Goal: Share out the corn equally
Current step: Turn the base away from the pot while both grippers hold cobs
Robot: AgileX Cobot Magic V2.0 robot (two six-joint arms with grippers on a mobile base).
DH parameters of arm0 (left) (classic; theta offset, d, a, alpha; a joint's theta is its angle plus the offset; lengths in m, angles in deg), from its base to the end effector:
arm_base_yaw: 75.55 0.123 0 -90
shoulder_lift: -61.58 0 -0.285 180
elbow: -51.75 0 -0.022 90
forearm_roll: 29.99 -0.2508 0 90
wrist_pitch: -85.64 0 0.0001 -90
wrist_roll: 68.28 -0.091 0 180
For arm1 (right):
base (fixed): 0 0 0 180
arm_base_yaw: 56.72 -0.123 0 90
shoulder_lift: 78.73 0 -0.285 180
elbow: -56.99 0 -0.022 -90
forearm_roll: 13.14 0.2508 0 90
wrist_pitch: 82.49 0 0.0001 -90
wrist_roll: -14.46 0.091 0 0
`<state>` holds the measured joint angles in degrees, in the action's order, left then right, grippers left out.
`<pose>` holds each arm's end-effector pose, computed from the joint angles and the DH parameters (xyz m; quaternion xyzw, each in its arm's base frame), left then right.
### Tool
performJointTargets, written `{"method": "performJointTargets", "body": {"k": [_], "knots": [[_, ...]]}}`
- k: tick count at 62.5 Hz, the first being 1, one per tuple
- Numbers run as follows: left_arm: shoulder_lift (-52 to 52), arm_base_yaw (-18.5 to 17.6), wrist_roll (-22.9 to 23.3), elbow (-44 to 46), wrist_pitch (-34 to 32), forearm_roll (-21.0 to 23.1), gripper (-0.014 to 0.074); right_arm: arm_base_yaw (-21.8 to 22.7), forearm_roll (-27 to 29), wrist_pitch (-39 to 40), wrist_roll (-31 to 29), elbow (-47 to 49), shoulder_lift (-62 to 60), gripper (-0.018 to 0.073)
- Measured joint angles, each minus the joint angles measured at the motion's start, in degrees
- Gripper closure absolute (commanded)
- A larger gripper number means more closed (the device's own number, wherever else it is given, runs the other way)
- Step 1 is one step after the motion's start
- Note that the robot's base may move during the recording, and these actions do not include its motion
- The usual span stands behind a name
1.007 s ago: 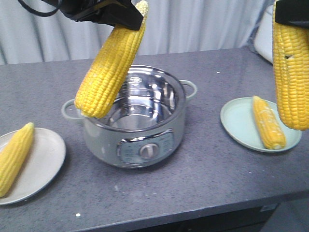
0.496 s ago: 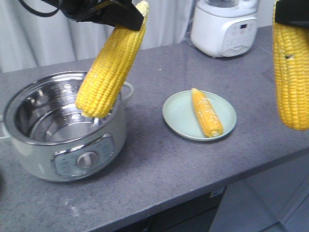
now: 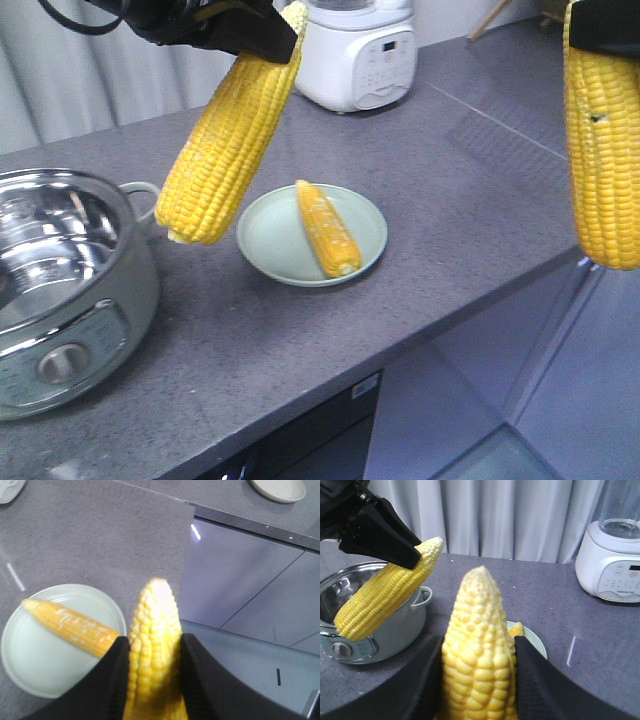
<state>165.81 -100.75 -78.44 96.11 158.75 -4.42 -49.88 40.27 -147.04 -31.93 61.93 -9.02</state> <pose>0.2900 -0.1780 0.4894 0.2959 0.8443 -0.2688 0.3569 0.1815 0.0447 0.4894 -0.2723 0.7601 0.2305 0.5431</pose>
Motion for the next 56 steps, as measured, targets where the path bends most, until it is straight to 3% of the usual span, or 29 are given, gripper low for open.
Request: {"method": "performJointTargets", "body": {"k": [56], "knots": [[0.0,0.0,0.0,0.0,0.0,0.0,0.0603,0.0,0.0,0.0,0.0,0.0,0.0,0.0565]]}}
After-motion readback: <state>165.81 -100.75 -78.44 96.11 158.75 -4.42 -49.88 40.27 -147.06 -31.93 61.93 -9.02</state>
